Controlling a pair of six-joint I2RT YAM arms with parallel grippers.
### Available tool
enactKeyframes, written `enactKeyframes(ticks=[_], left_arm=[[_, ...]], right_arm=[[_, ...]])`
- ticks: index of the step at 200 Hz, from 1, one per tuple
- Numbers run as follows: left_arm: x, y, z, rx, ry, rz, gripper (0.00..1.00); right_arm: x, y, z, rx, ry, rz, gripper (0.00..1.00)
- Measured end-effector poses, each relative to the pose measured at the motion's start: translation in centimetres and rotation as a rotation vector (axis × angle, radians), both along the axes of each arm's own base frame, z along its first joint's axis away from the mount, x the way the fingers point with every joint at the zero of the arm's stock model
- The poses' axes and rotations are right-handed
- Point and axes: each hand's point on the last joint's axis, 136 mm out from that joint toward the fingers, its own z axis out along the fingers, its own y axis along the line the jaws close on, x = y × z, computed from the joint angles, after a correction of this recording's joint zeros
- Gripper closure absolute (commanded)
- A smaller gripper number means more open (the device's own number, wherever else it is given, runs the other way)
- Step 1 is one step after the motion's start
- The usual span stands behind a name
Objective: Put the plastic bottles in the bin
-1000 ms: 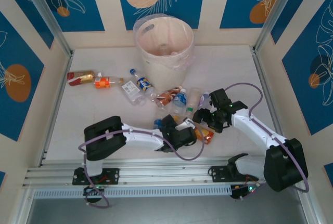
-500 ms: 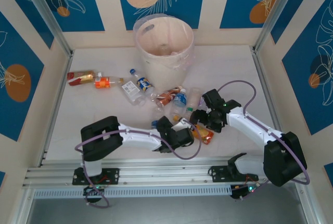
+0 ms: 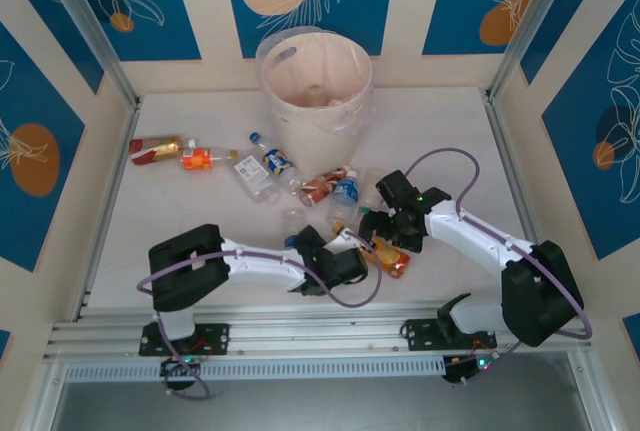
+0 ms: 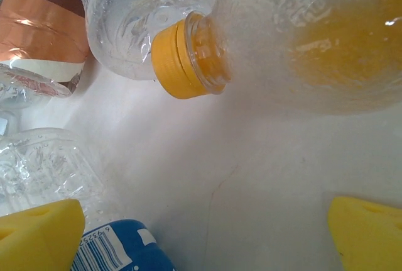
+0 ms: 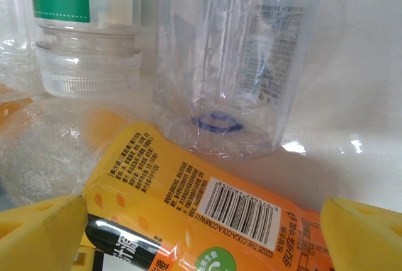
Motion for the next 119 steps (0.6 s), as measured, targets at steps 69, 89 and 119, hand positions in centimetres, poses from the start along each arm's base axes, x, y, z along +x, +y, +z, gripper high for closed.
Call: enactKeyframes(ticks=[69, 89, 119], left_arm=[[0.4, -1.0, 0.8, -0.031, -0.015, -0.009, 0.01], [1.0, -2.2, 1.8, -0.080, -0.033, -0.009, 0.01], [1.8, -3.7, 3.4, -0.152, -0.064, -0.005, 0.01]], right_arm=[[-0.2, -0.9, 2.2, 0.019, -0.035, -0.020, 0.04], [0.5, -1.4, 2.9, 0.059, -0.047, -0.061, 0.08], [1.9, -1.9, 2.8, 0.097, -0.031, -0.099, 0.11]])
